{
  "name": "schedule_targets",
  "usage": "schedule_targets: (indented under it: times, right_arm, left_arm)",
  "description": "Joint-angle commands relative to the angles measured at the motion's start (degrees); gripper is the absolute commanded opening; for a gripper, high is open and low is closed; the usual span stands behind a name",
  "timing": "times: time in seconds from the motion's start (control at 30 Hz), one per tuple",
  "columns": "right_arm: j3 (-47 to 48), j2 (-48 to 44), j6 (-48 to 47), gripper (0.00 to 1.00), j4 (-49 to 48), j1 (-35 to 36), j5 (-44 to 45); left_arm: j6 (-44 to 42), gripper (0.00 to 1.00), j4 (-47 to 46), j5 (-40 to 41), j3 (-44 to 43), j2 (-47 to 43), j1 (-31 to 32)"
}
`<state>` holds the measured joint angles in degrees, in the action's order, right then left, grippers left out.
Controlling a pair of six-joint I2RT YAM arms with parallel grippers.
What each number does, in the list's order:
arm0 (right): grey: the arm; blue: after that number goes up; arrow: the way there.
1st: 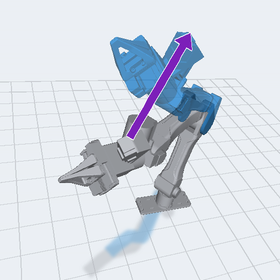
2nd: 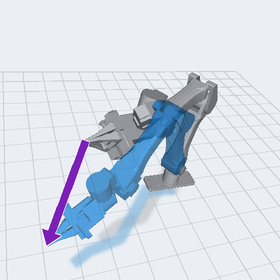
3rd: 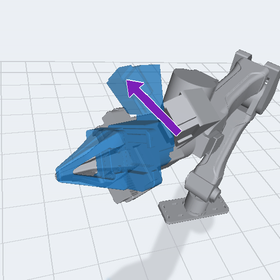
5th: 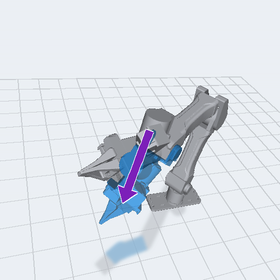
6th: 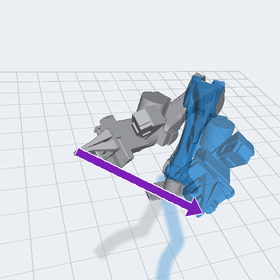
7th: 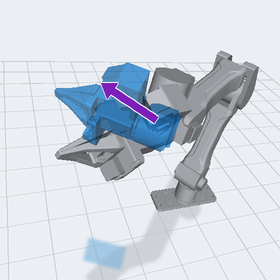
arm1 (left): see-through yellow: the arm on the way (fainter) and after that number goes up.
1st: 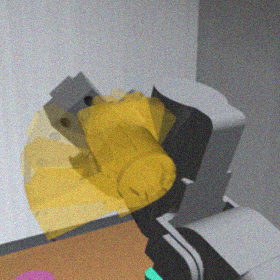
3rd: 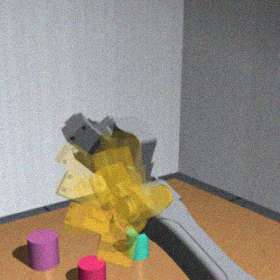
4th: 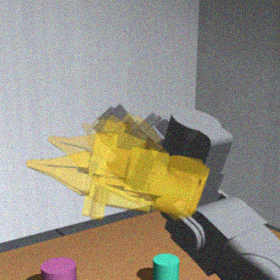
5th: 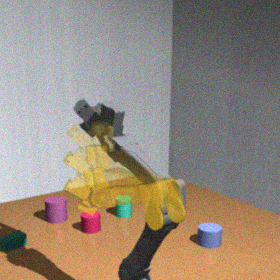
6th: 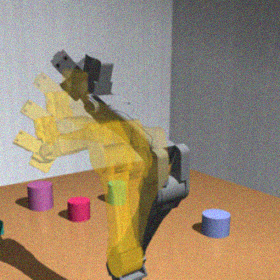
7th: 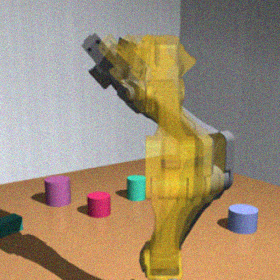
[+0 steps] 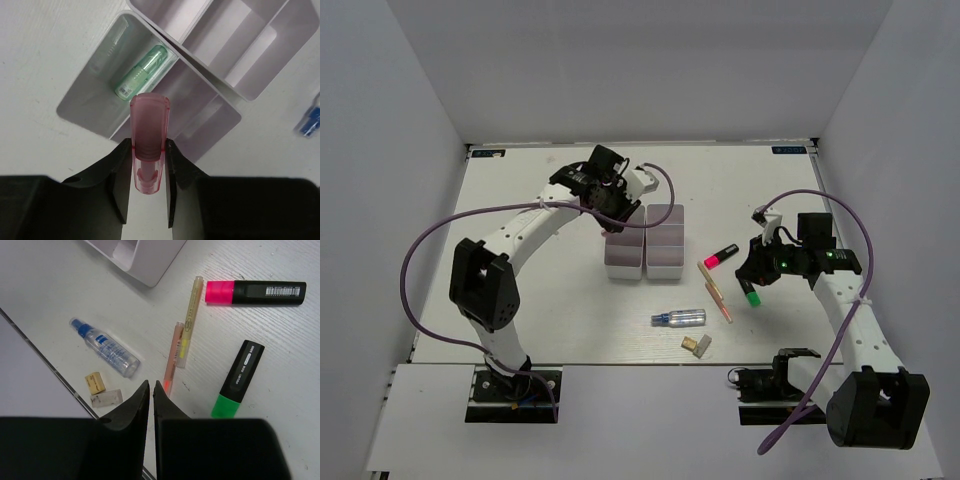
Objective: Sort the stationery into containers
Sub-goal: Place the stationery in the storage box.
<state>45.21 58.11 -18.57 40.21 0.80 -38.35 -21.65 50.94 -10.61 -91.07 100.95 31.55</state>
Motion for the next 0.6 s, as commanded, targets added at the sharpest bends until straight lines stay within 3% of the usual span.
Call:
schedule_targets:
  times: [0.0, 0.57]
  right_arm:
    - [2.1, 0.4, -1.0, 0.1, 0.1, -0.1, -1.5]
    - [2.1, 1.7, -1.9, 0.1, 0.5, -0.2, -1.5]
  left_arm:
    - [-6.6, 0.0, -5.7, 0.4, 0.6, -4.8, 0.5]
    - [-19.1, 0.0, -9.4, 3.5, 4.1, -5.1, 2.6]
